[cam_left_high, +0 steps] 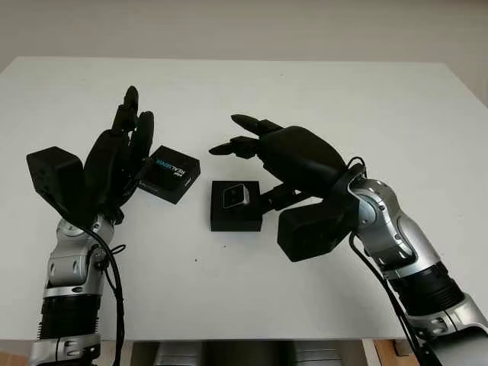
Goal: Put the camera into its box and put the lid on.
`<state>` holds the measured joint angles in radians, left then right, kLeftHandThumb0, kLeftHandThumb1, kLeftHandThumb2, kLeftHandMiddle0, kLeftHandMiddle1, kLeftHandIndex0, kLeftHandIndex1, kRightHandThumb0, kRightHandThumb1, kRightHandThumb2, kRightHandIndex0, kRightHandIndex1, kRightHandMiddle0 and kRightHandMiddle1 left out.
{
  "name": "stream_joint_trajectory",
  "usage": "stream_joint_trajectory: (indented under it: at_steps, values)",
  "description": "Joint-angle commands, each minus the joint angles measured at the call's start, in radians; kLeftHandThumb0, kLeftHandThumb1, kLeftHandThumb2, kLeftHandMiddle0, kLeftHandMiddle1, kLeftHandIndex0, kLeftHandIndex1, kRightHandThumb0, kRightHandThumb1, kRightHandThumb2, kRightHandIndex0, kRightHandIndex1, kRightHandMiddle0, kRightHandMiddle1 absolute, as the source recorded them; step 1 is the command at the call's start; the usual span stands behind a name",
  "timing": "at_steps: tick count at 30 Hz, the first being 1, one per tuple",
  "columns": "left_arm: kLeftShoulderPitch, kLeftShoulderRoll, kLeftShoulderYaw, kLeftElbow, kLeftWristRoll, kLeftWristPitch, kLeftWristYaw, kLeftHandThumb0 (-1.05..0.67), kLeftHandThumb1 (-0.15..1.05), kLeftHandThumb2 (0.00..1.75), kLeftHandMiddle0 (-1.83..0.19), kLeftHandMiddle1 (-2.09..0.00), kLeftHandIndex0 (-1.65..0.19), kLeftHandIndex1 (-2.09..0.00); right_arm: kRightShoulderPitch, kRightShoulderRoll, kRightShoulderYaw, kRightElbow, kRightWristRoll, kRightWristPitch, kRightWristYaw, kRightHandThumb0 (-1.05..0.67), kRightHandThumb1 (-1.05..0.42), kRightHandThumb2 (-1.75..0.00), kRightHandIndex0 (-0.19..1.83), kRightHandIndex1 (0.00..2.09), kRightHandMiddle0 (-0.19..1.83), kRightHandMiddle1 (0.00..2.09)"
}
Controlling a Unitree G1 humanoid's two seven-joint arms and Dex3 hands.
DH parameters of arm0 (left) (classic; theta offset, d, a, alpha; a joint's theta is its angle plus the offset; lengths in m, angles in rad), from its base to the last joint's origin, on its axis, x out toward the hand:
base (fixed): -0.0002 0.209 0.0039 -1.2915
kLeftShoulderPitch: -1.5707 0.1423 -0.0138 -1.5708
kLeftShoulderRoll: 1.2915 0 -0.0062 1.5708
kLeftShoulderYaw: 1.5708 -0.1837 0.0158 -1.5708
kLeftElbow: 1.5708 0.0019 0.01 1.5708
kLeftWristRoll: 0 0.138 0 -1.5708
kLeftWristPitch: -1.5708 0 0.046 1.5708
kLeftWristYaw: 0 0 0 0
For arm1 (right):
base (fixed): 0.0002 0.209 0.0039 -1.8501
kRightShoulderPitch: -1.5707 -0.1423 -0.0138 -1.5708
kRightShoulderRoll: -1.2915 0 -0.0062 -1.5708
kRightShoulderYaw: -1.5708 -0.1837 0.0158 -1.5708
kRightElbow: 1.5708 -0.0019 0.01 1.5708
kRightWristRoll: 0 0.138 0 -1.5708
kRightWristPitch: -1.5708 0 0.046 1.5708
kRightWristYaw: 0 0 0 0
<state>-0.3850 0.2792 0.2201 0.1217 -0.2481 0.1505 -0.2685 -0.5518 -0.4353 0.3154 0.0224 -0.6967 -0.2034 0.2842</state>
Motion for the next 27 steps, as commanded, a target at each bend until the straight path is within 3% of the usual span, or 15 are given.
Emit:
stream_joint_trajectory:
  at_steps: [1, 5, 13, 27]
  values:
    - [0.001, 0.005, 0.000, -0.003, 0.001, -0.012, -0.003, -0.77, 1.05, 0.53, 0.19, 0.00, 0.19, 0.00, 0.003, -0.014, 0.012, -0.014, -0.028, -0.026, -0.032, -0.92, -0.95, -0.06, 0.16, 0.07, 0.22, 0.91]
    - [0.001, -0.001, 0.002, -0.002, -0.006, -0.011, -0.005, -0.77, 1.05, 0.52, 0.19, 0.00, 0.19, 0.00, 0.008, -0.021, 0.029, -0.003, -0.099, -0.053, -0.096, -0.91, -0.96, -0.06, 0.21, 0.09, 0.26, 1.03]
    - [0.004, -0.002, 0.005, -0.004, -0.010, -0.010, -0.006, -0.77, 1.05, 0.50, 0.19, 0.00, 0.19, 0.00, 0.013, -0.026, 0.060, 0.030, -0.208, -0.063, -0.211, -0.89, -0.97, -0.06, 0.27, 0.10, 0.31, 1.08]
    - [0.001, 0.000, -0.001, 0.002, -0.005, -0.019, -0.014, -0.75, 1.05, 0.52, 0.19, 0.00, 0.19, 0.00, 0.004, -0.020, 0.081, 0.096, -0.251, -0.046, -0.251, -0.85, -0.99, -0.06, 0.31, 0.08, 0.34, 0.96]
